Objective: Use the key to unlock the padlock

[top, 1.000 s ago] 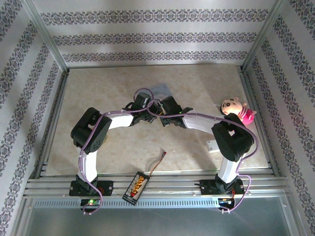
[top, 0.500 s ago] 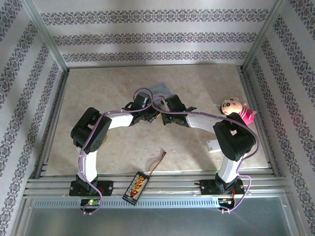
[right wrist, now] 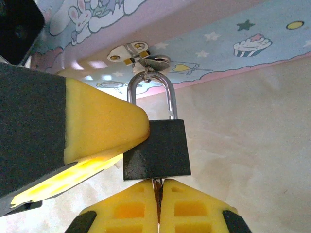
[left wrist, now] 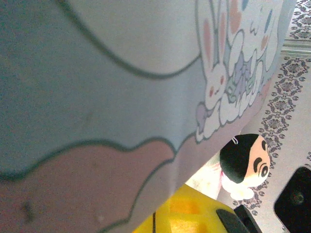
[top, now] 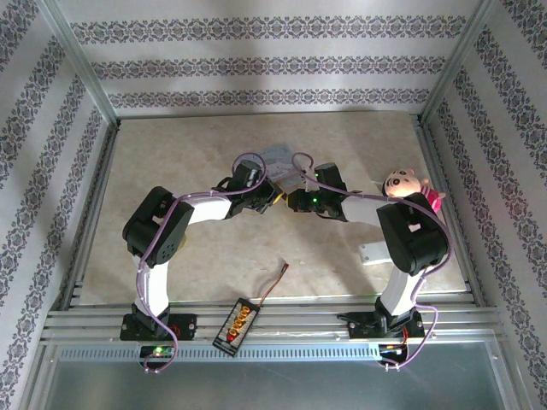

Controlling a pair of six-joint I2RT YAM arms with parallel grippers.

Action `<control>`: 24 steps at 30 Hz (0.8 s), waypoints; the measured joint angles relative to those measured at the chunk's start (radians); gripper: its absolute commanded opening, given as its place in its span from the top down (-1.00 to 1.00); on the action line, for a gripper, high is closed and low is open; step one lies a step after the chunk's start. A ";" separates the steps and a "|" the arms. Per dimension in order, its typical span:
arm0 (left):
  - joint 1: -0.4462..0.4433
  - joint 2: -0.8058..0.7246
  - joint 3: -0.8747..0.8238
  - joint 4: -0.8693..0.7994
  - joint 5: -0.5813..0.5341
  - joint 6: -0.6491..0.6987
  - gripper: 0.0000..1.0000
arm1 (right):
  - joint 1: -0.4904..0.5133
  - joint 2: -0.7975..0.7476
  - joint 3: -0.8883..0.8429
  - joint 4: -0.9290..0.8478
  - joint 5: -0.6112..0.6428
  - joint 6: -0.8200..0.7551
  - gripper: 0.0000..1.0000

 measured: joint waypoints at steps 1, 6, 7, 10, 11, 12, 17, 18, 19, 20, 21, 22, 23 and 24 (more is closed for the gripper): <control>0.000 0.000 0.000 0.000 0.002 0.000 1.00 | -0.005 0.002 -0.007 0.014 -0.015 0.013 1.00; 0.000 0.000 0.000 0.001 0.002 -0.001 1.00 | -0.024 0.013 -0.028 0.078 -0.075 0.078 1.00; 0.000 0.000 0.000 0.001 0.002 -0.001 1.00 | -0.027 0.015 -0.032 0.087 -0.084 0.090 1.00; 0.000 0.000 0.000 0.002 0.001 -0.004 1.00 | -0.035 0.023 -0.037 0.113 -0.106 0.125 1.00; 0.000 0.000 0.000 0.003 0.001 -0.005 1.00 | -0.037 0.024 -0.038 0.117 -0.112 0.132 1.00; 0.000 0.000 0.000 0.003 0.001 -0.008 1.00 | -0.037 0.024 -0.038 0.121 -0.116 0.140 1.00; 0.001 0.000 -0.002 0.008 -0.001 -0.015 0.90 | -0.037 0.024 -0.038 0.122 -0.116 0.153 1.00; 0.001 0.000 -0.002 0.008 -0.002 -0.015 0.90 | -0.037 0.024 -0.038 0.122 -0.116 0.153 1.00; 0.001 0.000 -0.002 0.007 -0.002 -0.015 0.90 | -0.037 0.024 -0.038 0.122 -0.116 0.153 1.00; 0.001 0.000 -0.002 0.007 -0.002 -0.015 0.89 | -0.037 0.024 -0.038 0.122 -0.116 0.153 1.00; 0.001 0.000 -0.002 0.007 -0.002 -0.015 0.86 | -0.037 0.024 -0.038 0.122 -0.116 0.153 1.00; 0.001 0.000 -0.002 0.007 -0.002 -0.015 0.81 | -0.037 0.024 -0.038 0.122 -0.116 0.154 1.00; 0.001 0.000 -0.002 0.007 -0.002 -0.014 0.76 | -0.037 0.024 -0.038 0.122 -0.116 0.156 1.00; 0.001 0.000 -0.002 0.007 -0.002 -0.014 0.71 | -0.037 0.024 -0.038 0.123 -0.115 0.157 1.00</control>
